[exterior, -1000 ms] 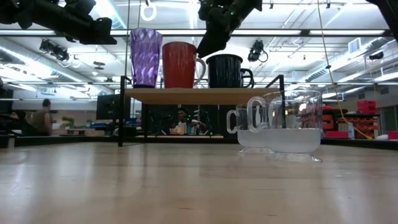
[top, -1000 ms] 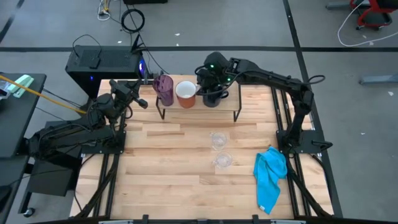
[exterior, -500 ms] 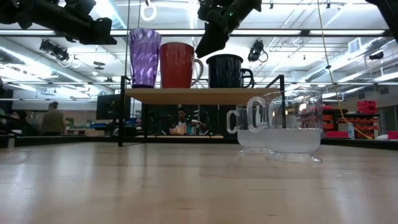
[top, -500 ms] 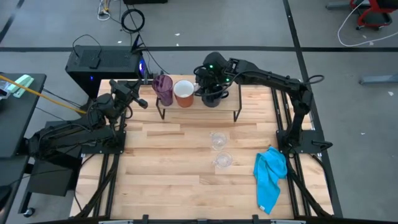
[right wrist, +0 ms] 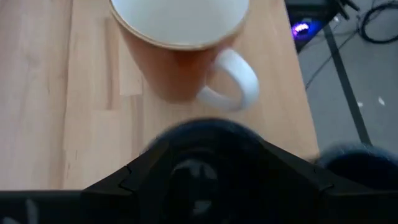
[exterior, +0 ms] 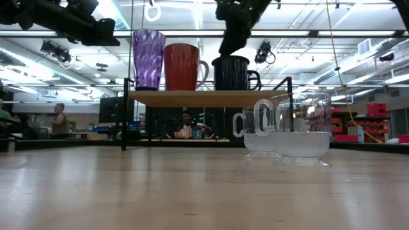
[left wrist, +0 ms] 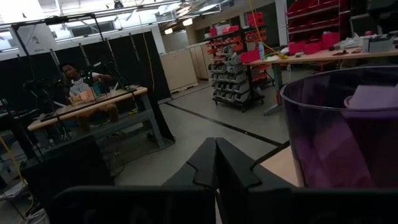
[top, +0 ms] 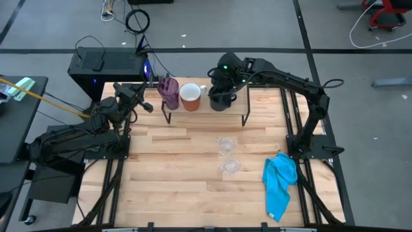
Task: Stack small to large cups/mugs on shelf
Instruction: Adjust the dark blue mugs on the shelf
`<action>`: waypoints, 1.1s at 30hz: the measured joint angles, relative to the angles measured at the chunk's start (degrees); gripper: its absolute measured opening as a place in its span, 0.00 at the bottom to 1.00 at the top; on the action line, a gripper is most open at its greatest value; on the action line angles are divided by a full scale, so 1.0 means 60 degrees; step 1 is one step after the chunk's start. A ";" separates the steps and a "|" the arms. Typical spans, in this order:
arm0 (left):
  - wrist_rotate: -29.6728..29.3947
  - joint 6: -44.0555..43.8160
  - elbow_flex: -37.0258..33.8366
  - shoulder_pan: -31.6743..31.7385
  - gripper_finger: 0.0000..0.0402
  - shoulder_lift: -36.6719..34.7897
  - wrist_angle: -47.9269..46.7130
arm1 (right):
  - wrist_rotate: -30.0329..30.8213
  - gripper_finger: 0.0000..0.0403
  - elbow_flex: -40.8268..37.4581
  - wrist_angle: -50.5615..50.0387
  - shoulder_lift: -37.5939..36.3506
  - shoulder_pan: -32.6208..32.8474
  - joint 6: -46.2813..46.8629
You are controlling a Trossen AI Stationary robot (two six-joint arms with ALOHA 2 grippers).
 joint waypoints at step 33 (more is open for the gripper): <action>0.0002 -0.0108 0.0000 -0.0023 0.03 0.0001 -0.0182 | 0.2558 0.60 -0.1978 -0.2266 -0.1359 0.0240 0.2015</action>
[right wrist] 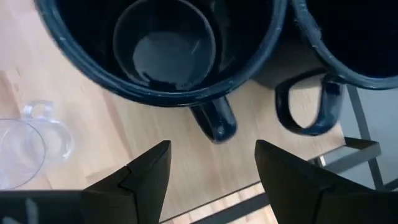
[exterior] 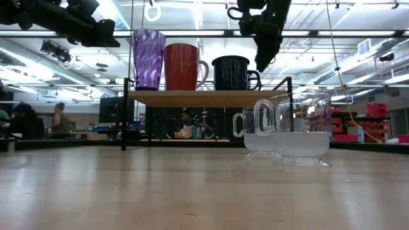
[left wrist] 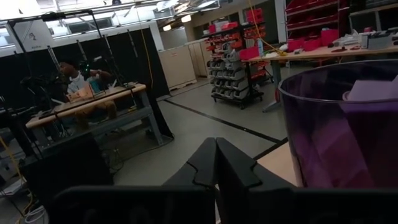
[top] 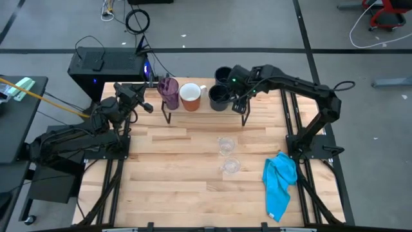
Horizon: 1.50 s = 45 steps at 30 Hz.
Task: Stack small to large cups/mugs on shelf
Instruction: Adjust the dark blue mugs on the shelf
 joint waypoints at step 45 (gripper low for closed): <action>-0.0005 0.0018 0.0000 0.0007 0.05 0.0000 -0.0015 | -0.1140 0.60 -0.0094 0.2027 0.0007 0.0154 -0.1810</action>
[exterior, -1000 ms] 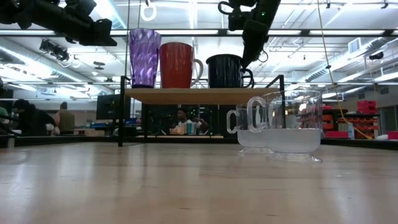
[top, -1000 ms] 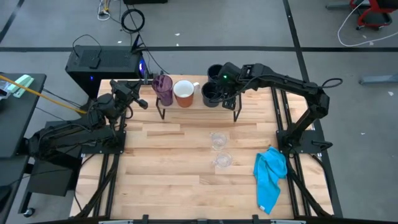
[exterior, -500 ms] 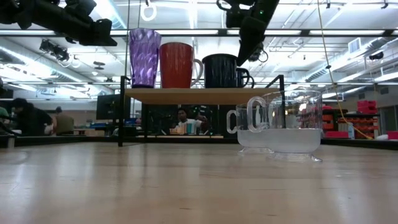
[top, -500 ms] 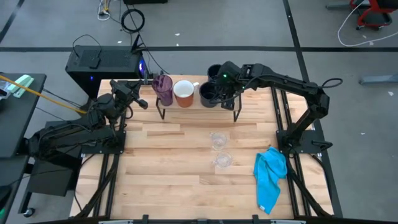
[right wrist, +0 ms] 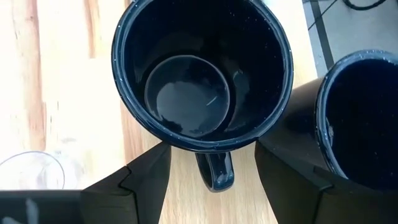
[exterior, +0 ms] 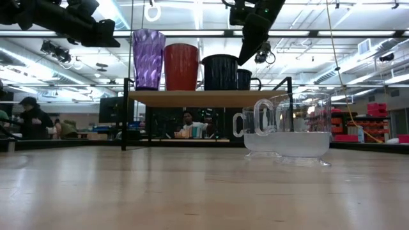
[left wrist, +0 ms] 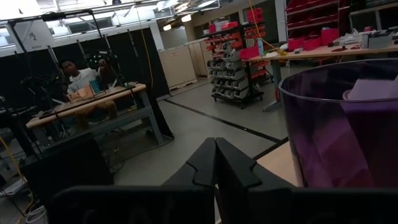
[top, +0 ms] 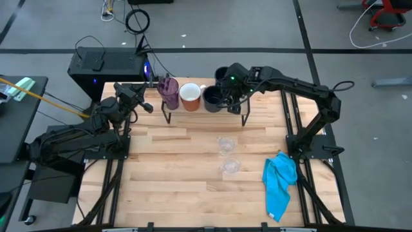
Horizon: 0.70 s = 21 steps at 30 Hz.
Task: Stack small to large cups/mugs on shelf
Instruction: Adjust the dark blue mugs on the shelf
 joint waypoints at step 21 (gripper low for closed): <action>0.0003 0.0000 0.0000 -0.0001 0.06 0.0000 0.0004 | 0.0011 0.60 0.0000 0.0384 0.0007 0.0130 -0.0057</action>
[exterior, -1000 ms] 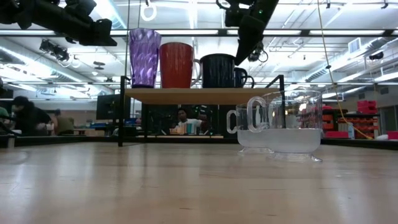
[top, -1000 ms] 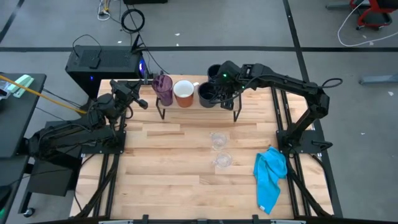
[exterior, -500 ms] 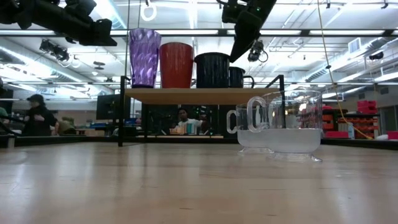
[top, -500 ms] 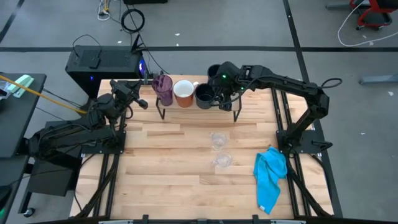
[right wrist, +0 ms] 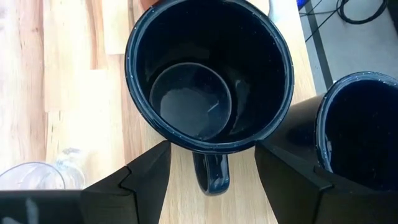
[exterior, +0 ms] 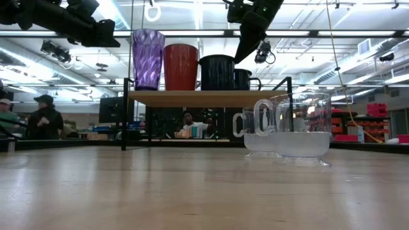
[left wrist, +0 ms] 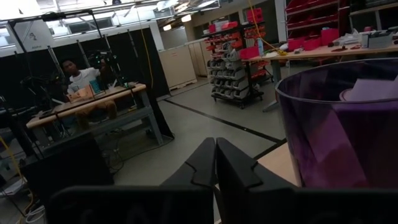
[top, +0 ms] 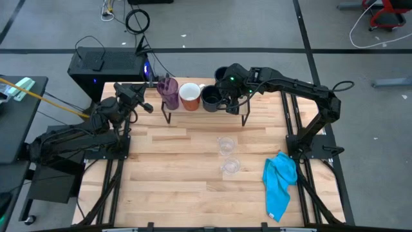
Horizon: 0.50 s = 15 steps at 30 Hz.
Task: Stack small to large cups/mugs on shelf
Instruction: Adjust the dark blue mugs on the shelf
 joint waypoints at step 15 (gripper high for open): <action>-0.0001 0.0008 0.0000 0.0001 0.04 0.0000 -0.0010 | 0.0000 0.60 0.0589 -0.1000 0.0004 -0.0142 0.0295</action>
